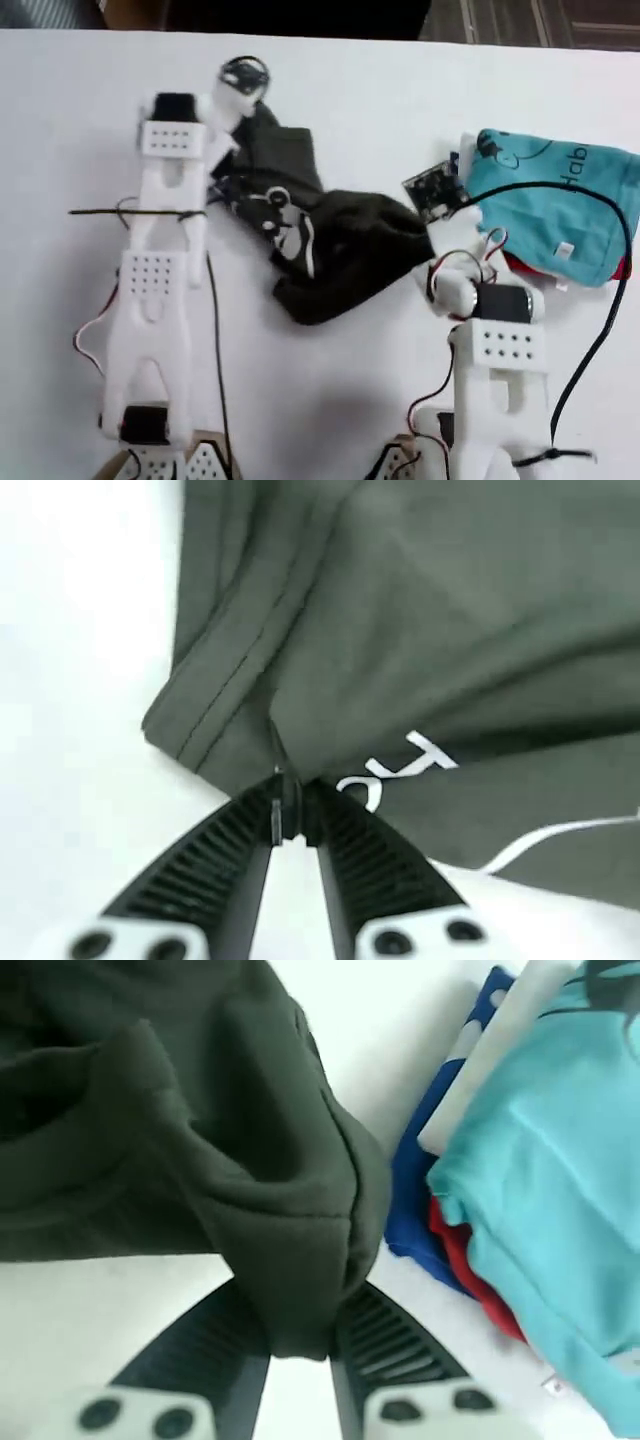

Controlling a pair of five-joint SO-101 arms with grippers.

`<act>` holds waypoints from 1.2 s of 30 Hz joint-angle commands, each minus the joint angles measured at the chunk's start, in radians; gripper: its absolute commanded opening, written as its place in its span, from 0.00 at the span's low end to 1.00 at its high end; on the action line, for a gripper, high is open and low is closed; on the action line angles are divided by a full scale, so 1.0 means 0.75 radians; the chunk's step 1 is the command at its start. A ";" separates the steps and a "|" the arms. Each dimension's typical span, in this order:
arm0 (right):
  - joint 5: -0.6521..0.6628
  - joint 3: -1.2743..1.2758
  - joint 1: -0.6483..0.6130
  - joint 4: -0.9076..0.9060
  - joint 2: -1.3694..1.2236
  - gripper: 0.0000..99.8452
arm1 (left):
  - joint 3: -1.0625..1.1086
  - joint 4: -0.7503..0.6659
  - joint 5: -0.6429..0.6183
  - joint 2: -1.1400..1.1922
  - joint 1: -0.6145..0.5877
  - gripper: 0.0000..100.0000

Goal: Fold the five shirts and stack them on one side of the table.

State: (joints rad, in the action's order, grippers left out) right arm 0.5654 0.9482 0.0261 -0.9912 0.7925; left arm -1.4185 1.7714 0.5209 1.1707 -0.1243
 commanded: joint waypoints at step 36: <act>-0.090 -0.649 -0.433 -0.472 -0.621 0.02 | 1.341 -0.131 0.466 -1.495 -0.378 0.18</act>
State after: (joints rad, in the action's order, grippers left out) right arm 0.5025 0.4542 -0.2915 -1.3825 0.3307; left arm -0.2539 1.7361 0.9168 0.0675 -0.4097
